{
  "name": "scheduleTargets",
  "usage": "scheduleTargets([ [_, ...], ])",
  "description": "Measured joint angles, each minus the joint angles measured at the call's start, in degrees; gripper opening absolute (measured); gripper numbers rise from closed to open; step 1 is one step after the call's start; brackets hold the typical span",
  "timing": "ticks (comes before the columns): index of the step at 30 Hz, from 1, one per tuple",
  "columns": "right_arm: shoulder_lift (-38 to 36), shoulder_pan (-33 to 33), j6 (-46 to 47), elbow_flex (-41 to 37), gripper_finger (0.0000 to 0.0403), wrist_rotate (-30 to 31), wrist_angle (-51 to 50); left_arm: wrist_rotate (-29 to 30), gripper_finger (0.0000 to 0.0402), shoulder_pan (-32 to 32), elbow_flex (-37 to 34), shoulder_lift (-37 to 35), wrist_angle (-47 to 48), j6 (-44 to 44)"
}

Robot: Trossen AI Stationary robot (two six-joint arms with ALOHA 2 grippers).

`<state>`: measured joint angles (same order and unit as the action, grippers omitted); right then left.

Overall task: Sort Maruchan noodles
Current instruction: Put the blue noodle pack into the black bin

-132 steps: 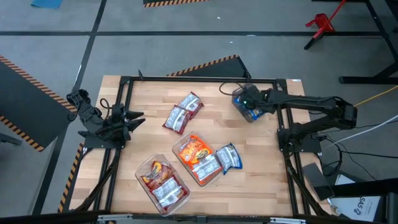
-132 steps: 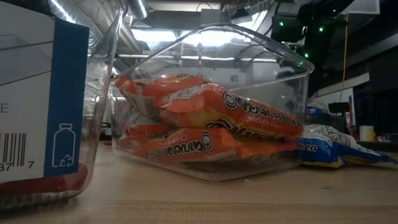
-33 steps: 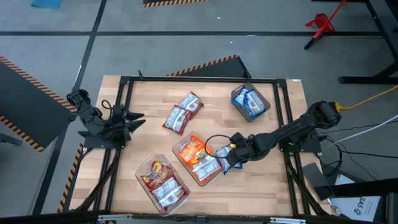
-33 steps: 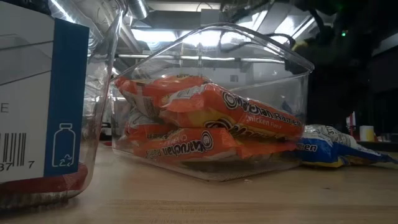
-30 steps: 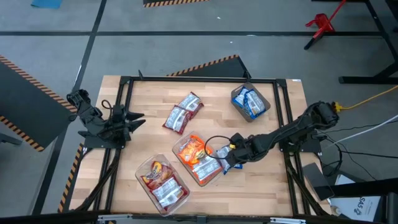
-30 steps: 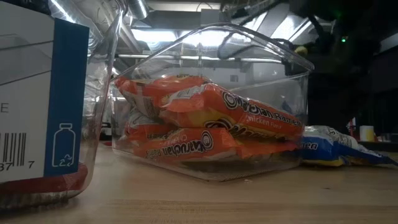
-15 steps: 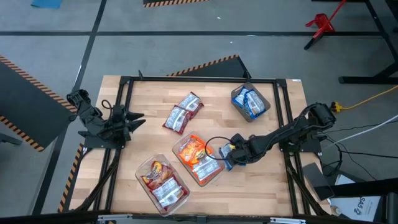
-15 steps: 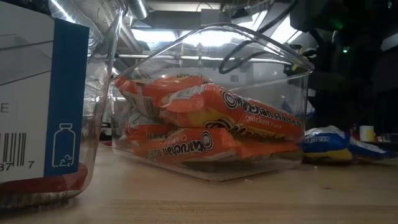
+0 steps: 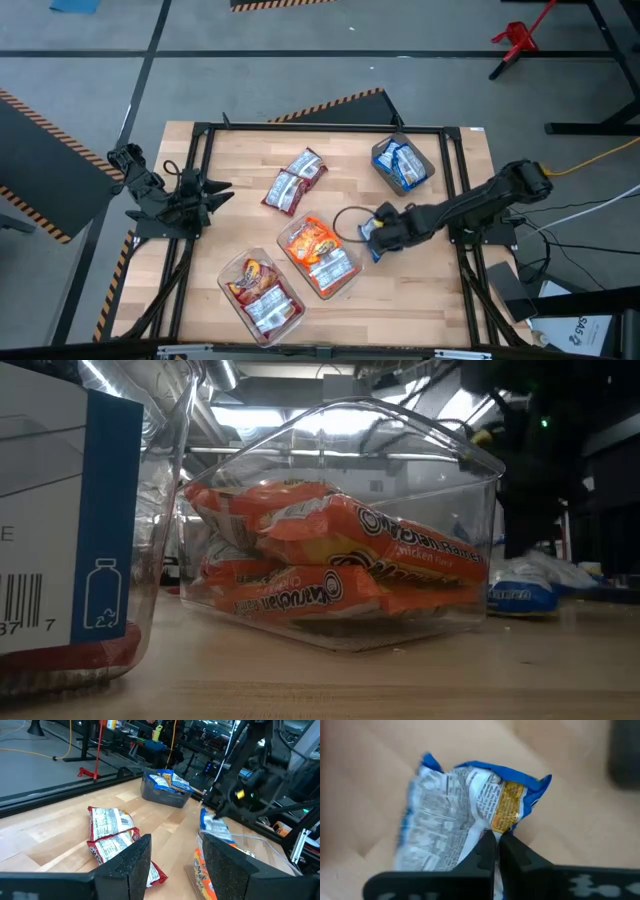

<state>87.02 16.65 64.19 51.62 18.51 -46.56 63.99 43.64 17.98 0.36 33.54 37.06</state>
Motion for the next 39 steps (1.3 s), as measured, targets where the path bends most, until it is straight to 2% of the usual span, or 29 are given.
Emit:
scheduleTargets([
  [7, -9.6, -5.3, -6.1, 0.0, 0.0000, 4.8, -0.6, 0.0, 0.0172, 0.0, 0.0, 0.0, 0.0, 0.0],
  [19, -25.7, -11.2, -13.4, 0.0, 0.0000, 6.4, -0.4, 0.0, 0.0172, 0.0, 0.0, 0.0, 0.3, 0.0],
  [24, -31.6, -16.2, -17.1, 0.0, 0.0000, 10.9, 0.9, 0.0, 0.0172, 0.0, 0.0, 0.0, 0.4, -0.1],
  [28, -34.5, -22.0, -21.7, 0.0, 0.0000, 14.9, 5.8, 0.6, 0.0172, 0.0, 0.0, 0.0, 0.4, -0.1],
  [32, -35.3, -28.7, -25.0, 0.1, 0.0000, 15.0, 12.2, 1.6, 0.0172, 0.0, 0.0, 0.0, 0.5, -0.1],
  [39, -32.1, -37.3, -22.5, 0.1, 0.0000, 15.0, 23.4, 2.8, 0.0172, 0.0, 0.0, 0.0, 0.5, -0.1],
])
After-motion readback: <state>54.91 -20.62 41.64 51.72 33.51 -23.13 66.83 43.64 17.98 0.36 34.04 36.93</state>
